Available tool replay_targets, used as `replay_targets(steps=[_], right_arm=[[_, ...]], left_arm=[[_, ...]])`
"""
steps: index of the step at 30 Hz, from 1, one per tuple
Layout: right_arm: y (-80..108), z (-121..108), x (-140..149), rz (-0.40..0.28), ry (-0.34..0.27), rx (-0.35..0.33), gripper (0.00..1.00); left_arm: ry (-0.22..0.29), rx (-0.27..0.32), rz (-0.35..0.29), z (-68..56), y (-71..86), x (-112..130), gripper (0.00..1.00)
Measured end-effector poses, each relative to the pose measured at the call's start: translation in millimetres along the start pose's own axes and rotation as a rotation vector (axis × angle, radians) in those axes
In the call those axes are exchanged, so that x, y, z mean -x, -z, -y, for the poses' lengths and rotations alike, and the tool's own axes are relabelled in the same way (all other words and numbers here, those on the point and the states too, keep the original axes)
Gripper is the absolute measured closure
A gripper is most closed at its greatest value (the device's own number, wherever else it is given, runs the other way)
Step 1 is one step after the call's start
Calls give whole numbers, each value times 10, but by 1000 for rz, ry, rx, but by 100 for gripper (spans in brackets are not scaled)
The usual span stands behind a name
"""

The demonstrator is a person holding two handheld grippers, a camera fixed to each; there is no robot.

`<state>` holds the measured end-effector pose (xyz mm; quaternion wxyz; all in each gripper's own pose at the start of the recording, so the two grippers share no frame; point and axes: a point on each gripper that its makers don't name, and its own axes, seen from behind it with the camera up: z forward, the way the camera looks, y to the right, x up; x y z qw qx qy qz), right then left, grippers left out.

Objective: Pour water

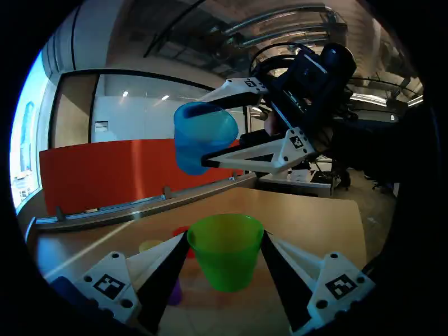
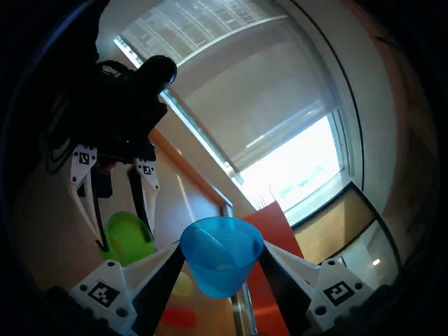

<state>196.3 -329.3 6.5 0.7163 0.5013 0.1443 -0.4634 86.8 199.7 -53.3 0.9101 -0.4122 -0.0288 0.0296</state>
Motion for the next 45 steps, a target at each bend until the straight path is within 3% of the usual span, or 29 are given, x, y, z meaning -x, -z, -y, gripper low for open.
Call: replay_targets(steps=[45], right_arm=[[-12,5,-25,6,107,1,9]], left_arm=[[-6,-2,-6,1,-16,-26,12]])
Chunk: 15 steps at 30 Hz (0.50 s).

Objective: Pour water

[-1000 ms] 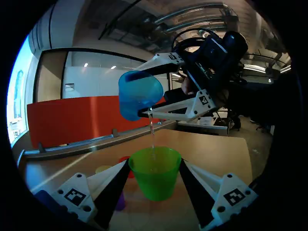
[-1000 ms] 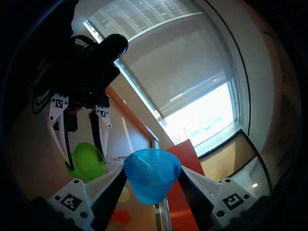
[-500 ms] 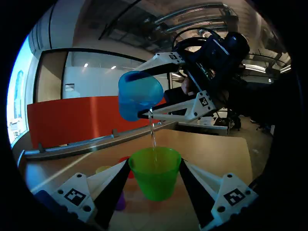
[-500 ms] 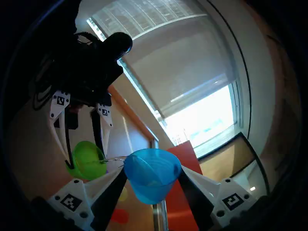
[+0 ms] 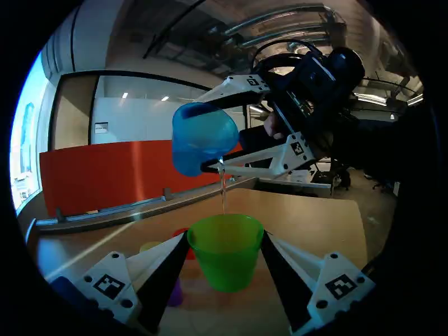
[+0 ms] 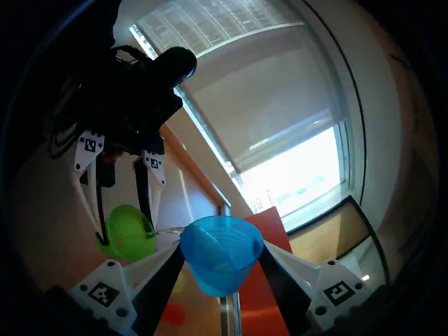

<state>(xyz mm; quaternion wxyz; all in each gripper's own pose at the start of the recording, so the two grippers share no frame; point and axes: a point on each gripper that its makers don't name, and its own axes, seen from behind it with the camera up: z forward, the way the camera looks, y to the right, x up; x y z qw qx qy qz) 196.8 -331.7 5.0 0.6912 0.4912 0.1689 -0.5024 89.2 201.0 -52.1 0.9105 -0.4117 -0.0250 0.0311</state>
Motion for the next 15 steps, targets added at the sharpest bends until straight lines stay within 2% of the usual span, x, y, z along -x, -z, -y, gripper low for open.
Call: replay_targets(steps=[15], right_arm=[[6,-11,-10,2,32,0,9]], left_arm=[[-2,2,-2,-20,4,-12,12]])
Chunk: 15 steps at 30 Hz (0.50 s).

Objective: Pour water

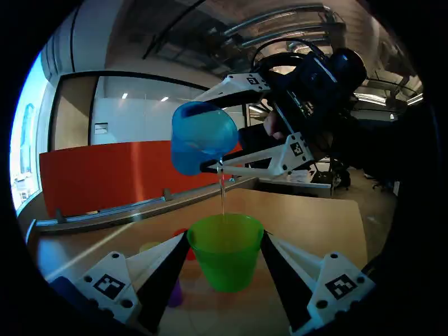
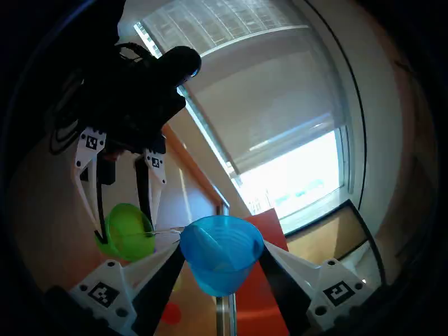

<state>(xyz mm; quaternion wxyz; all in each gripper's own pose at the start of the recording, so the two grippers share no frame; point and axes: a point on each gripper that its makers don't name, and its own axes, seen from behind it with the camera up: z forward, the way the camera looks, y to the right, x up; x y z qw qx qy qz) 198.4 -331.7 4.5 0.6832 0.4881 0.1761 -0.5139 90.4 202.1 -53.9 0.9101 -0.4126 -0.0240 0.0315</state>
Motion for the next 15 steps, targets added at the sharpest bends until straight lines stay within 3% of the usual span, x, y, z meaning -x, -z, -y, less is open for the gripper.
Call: replay_targets(steps=[15], right_arm=[[-16,-25,-4,2,27,3,9]], left_arm=[[-1,0,0,-2,6,9,12]])
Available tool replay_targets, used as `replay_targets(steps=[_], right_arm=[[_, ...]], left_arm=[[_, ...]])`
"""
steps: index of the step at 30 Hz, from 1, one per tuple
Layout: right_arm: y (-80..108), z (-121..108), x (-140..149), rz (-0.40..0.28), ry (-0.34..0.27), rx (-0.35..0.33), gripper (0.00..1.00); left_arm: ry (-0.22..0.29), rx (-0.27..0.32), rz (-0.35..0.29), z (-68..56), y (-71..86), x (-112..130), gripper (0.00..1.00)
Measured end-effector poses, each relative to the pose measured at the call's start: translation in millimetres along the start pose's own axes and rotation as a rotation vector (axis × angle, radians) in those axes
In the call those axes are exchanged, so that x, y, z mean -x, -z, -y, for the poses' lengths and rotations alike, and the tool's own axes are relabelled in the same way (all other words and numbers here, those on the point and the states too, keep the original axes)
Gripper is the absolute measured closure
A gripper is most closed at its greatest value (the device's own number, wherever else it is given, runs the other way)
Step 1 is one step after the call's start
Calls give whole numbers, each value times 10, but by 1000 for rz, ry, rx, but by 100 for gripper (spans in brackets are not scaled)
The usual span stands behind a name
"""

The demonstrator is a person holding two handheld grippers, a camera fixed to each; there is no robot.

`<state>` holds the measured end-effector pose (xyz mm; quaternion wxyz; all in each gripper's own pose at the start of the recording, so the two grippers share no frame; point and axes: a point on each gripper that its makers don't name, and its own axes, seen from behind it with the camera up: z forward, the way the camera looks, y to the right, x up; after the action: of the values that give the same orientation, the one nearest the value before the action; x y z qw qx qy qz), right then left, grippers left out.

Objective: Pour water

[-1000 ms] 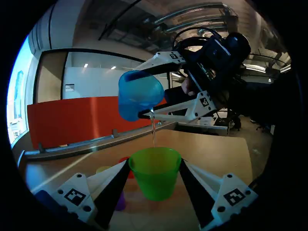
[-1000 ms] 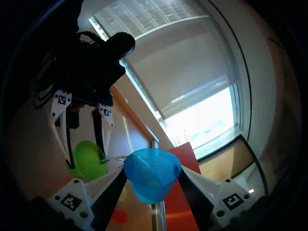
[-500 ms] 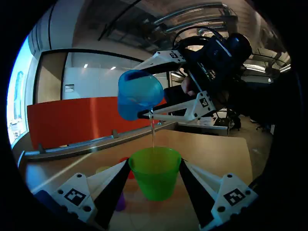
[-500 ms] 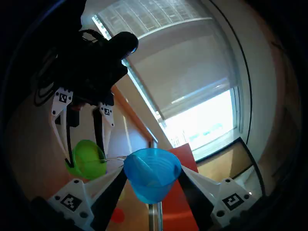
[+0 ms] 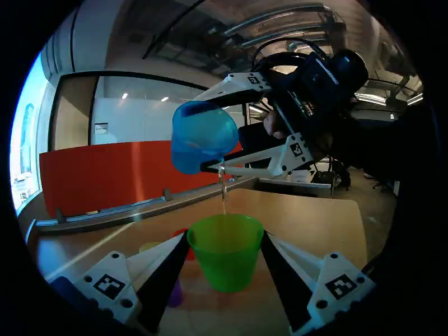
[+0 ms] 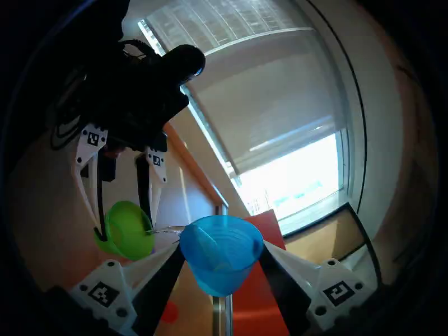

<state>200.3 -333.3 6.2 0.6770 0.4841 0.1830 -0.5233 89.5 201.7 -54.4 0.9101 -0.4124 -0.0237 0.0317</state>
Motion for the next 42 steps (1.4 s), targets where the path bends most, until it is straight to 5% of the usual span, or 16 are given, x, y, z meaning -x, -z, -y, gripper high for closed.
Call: replay_targets(steps=[42], right_arm=[[-37,-43,-39,9,84,5,9]], left_arm=[[3,3,4,-5,-14,20,12]])
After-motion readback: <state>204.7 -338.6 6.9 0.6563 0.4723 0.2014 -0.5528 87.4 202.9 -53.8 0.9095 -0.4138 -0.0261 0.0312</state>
